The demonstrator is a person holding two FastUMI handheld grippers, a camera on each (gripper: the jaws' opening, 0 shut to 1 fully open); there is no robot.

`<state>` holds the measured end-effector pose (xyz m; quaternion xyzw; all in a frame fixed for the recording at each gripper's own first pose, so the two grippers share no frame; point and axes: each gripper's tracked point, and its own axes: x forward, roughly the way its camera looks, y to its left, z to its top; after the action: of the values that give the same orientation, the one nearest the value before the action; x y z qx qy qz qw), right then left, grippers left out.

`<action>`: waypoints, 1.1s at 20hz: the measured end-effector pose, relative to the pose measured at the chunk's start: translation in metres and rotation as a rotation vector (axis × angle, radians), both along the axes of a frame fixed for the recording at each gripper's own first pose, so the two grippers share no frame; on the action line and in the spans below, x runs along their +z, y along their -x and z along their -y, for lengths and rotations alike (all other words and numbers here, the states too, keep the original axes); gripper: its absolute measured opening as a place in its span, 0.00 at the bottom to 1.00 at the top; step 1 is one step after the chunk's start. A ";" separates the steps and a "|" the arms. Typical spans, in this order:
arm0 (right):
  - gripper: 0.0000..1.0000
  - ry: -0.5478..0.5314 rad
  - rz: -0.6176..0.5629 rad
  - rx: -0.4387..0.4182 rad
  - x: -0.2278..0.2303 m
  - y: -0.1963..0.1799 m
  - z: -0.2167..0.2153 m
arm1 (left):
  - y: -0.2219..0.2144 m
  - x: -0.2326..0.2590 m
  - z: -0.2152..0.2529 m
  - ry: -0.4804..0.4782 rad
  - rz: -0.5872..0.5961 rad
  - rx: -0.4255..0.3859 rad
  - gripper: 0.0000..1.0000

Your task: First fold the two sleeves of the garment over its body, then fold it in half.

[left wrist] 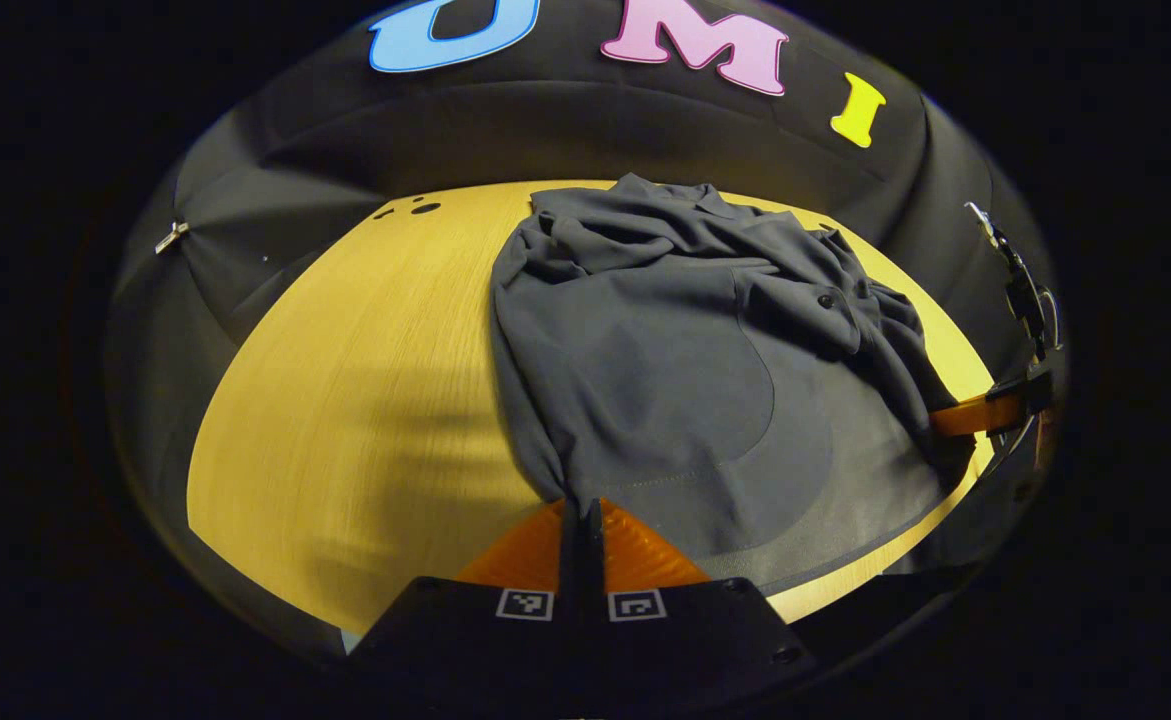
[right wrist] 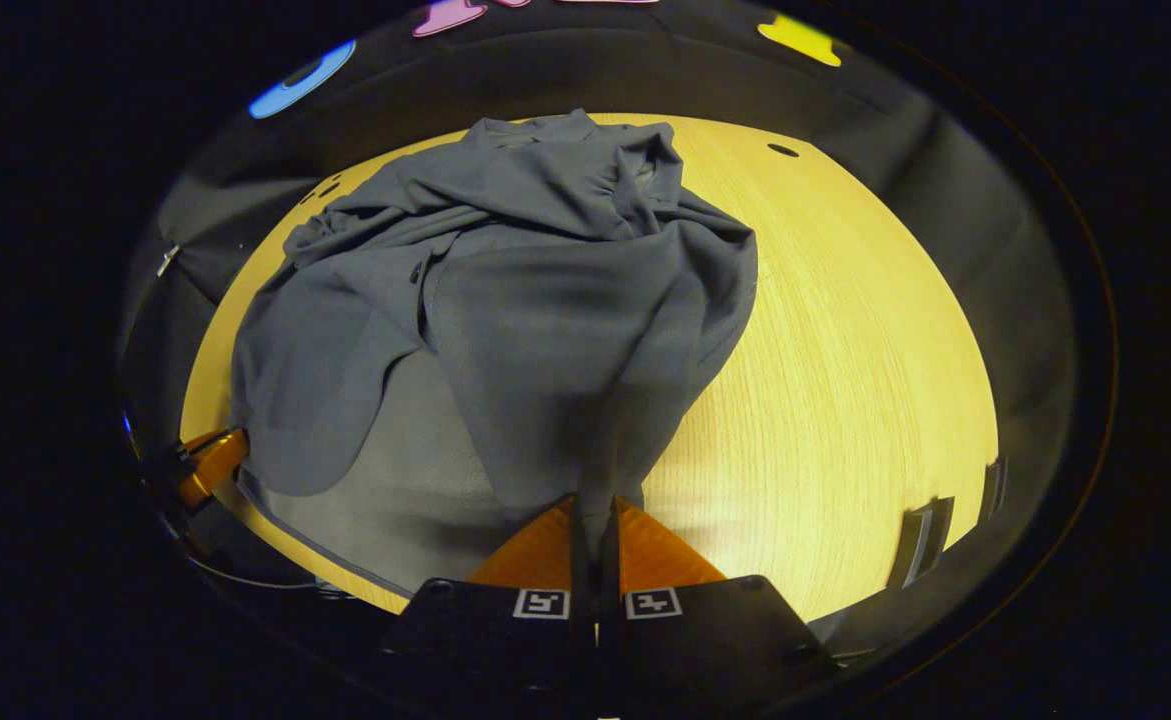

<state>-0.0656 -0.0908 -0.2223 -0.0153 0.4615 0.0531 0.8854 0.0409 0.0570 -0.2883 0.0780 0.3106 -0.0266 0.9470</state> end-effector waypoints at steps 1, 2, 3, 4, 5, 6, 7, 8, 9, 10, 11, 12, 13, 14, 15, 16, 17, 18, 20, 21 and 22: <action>0.06 -0.014 -0.004 -0.006 0.002 0.000 0.001 | 0.000 0.002 -0.001 -0.011 -0.002 0.001 0.06; 0.06 -0.017 -0.006 0.001 0.002 -0.002 0.002 | 0.001 0.005 -0.001 -0.013 0.000 0.005 0.06; 0.06 -0.017 -0.005 0.012 0.004 -0.003 0.003 | 0.002 0.013 0.001 0.000 0.006 0.008 0.06; 0.06 -0.019 -0.003 0.023 0.007 -0.003 0.005 | 0.001 0.022 0.004 0.025 0.014 0.013 0.06; 0.06 -0.023 0.002 0.030 0.011 -0.005 0.007 | 0.000 0.030 0.007 0.055 0.019 0.023 0.06; 0.05 -0.032 0.011 0.030 0.017 -0.006 0.007 | -0.001 0.038 0.008 0.083 0.021 0.038 0.06; 0.06 -0.044 0.021 0.026 0.023 -0.008 0.007 | -0.002 0.045 0.010 0.109 0.023 0.052 0.06; 0.06 -0.064 0.030 0.015 0.029 -0.010 0.006 | -0.004 0.052 0.011 0.131 0.027 0.068 0.06; 0.05 -0.089 0.038 0.002 0.035 -0.012 0.005 | -0.006 0.060 0.012 0.147 0.031 0.082 0.06; 0.05 -0.116 0.040 -0.012 0.041 -0.016 0.005 | -0.008 0.066 0.014 0.166 0.035 0.092 0.06; 0.05 -0.141 0.046 -0.024 0.048 -0.020 0.004 | -0.010 0.074 0.018 0.184 0.042 0.098 0.05; 0.05 -0.158 0.058 -0.031 0.056 -0.027 0.005 | -0.014 0.079 0.018 0.193 0.050 0.101 0.06; 0.06 -0.164 0.074 -0.027 0.064 -0.033 0.006 | -0.016 0.086 0.020 0.195 0.055 0.103 0.06; 0.05 -0.164 0.090 -0.021 0.071 -0.039 0.007 | -0.021 0.093 0.023 0.195 0.065 0.101 0.06; 0.05 -0.165 0.101 -0.017 0.078 -0.044 0.009 | -0.024 0.101 0.026 0.196 0.073 0.100 0.06; 0.05 -0.169 0.111 -0.020 0.084 -0.048 0.009 | -0.028 0.108 0.029 0.198 0.082 0.097 0.05; 0.06 -0.183 0.123 -0.029 0.091 -0.053 0.009 | -0.033 0.115 0.033 0.201 0.090 0.092 0.05; 0.06 -0.202 0.140 -0.040 0.100 -0.058 0.008 | -0.036 0.123 0.036 0.205 0.098 0.084 0.05; 0.05 -0.228 0.172 -0.054 0.114 -0.068 0.008 | -0.048 0.141 0.041 0.206 0.128 0.076 0.06; 0.05 -0.235 0.185 -0.053 0.123 -0.073 0.008 | -0.055 0.150 0.042 0.205 0.144 0.075 0.06; 0.05 -0.237 0.198 -0.050 0.129 -0.079 0.008 | -0.060 0.158 0.044 0.209 0.156 0.076 0.05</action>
<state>0.0134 -0.0986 -0.0936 0.0957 0.3628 0.0833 0.9232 0.1011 0.0135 -0.1299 -0.0310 0.2344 -0.0165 0.9715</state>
